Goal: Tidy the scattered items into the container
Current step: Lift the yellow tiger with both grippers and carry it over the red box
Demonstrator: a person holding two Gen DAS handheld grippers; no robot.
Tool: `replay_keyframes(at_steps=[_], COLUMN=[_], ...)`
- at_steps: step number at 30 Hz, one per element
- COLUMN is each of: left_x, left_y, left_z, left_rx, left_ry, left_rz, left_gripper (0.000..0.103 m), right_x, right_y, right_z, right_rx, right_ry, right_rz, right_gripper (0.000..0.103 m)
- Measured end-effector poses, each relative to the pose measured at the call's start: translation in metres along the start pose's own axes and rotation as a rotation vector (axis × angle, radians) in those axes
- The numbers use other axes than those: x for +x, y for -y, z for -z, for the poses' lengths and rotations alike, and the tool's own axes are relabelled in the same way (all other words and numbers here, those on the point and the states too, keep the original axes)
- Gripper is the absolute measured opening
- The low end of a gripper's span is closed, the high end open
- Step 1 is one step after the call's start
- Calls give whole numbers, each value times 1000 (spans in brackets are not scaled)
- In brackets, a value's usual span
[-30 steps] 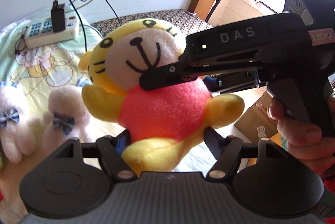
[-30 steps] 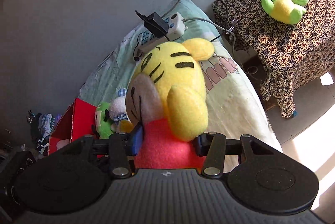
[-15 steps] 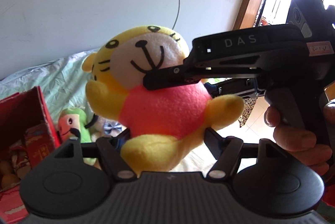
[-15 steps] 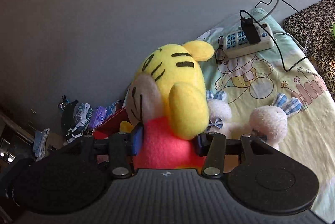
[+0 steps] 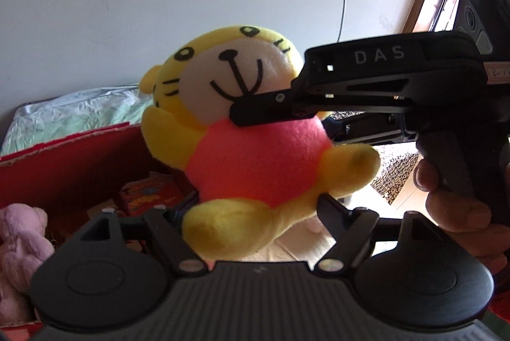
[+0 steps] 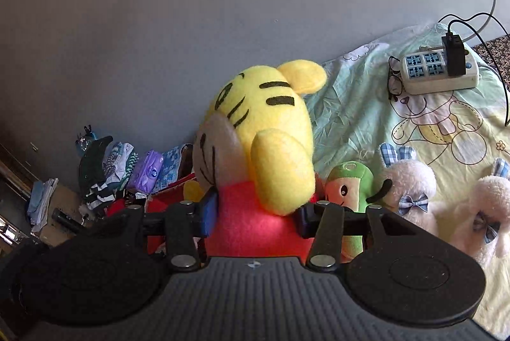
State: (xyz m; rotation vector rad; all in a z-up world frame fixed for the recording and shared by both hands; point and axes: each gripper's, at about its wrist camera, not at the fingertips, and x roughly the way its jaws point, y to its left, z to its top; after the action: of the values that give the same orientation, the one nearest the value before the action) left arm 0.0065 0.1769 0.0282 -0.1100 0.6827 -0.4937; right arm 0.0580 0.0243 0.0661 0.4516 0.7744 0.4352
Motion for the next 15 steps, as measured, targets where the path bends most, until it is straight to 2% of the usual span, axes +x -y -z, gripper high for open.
replay_keyframes(at_steps=[7, 11, 15], left_x=[4, 1, 12], left_y=[-38, -50, -56], left_z=[8, 11, 8], left_rx=[-25, -46, -55], left_ry=[-48, -47, -85], left_rz=[-17, -9, -16], left_gripper=[79, 80, 80], right_x=[39, 63, 84], right_y=[-33, -41, -57], right_z=[4, 8, 14], right_rx=[-127, -179, -287], right_ry=[-20, -75, -121], right_rz=[143, 220, 316], right_gripper=[49, 49, 49])
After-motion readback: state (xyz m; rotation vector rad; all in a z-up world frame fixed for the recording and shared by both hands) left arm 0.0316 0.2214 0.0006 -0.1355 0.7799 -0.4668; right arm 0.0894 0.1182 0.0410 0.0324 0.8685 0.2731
